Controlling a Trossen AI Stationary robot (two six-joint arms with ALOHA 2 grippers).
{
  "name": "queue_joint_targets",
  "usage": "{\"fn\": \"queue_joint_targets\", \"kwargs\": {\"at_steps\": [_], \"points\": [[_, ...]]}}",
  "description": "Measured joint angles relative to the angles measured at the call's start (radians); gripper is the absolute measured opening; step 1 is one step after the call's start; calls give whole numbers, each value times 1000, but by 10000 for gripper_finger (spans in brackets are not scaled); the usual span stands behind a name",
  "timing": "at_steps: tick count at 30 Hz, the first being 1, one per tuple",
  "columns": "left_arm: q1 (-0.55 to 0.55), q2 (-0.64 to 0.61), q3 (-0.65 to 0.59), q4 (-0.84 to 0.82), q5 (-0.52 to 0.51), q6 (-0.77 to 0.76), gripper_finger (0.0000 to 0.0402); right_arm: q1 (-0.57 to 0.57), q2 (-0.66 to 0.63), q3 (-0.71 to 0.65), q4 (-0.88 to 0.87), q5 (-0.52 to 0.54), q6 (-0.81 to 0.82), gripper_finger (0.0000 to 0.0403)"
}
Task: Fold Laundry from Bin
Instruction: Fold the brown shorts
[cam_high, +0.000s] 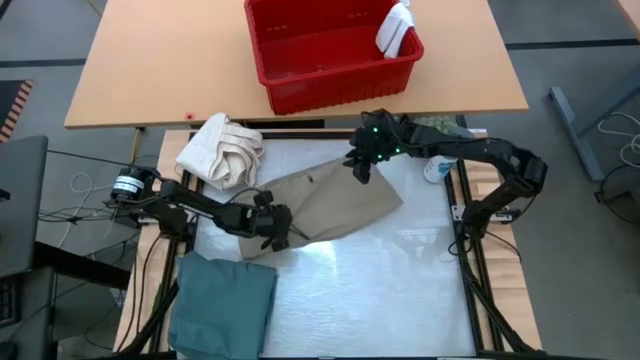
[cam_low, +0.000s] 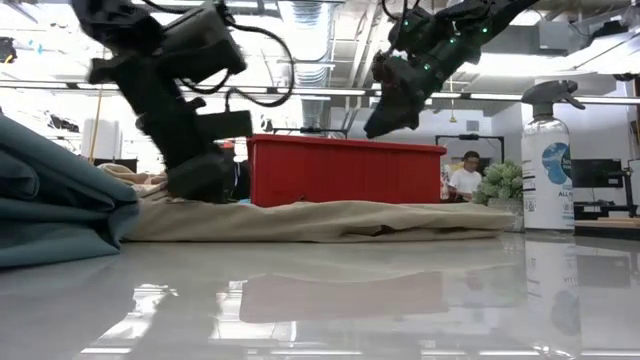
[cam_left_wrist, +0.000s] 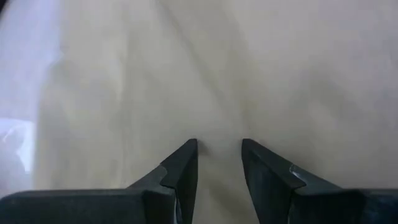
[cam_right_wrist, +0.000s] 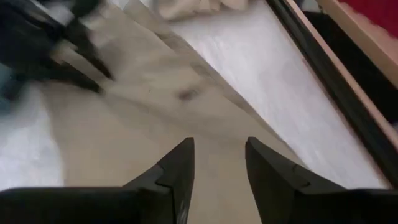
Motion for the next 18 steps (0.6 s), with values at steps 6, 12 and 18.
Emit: {"fn": "queue_joint_targets", "kwargs": {"at_steps": [6,12,18], "points": [[65,-1,80,-5,-51,-112,116,41,0,-60,102,20,46,137],[108,-4,194,-179,-171,-244,116,60,2,-194,303,47,157,113],[166,-5,190,-219,-58,-303,116,62,1,-263,404,49,228,106]]}}
